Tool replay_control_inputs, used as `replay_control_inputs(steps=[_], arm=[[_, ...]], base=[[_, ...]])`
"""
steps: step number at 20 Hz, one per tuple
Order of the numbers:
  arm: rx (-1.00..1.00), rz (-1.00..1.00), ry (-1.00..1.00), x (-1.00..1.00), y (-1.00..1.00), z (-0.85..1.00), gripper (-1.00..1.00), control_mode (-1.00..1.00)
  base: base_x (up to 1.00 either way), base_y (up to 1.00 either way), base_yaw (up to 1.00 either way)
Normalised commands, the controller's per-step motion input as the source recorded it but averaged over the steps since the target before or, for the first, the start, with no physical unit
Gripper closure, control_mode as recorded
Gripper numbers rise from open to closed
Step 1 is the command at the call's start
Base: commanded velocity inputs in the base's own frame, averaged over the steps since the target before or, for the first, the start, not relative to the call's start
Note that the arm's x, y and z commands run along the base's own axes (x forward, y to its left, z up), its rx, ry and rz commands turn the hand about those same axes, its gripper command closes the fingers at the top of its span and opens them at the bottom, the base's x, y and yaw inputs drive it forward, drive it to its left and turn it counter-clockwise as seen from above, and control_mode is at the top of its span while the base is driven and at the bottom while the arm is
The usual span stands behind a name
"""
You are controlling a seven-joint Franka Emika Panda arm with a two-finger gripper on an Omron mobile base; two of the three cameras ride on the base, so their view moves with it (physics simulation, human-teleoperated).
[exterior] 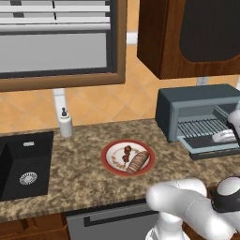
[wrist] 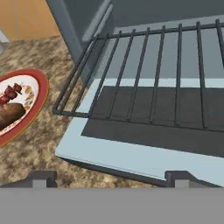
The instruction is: Pick up the kebab skewer and baguette bread, and place them inside the toaster oven. Close the toaster oven door and start by setting the timer.
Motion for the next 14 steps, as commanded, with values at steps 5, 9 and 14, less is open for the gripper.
replay_control_inputs(steps=[5,9,14], arm=[[0.0,0.0,0.06,-0.87,0.43,0.8,-1.0,-1.0],[0.0,0.0,0.13,-0.39,1.0,0.44,-1.0,-1.0],[0.0,0.0,0.11,-0.36,1.0,0.13,-1.0,-1.0]], base=[[0.0,0.0,0.0],[0.0,0.0,0.0],[0.0,0.0,0.0]])
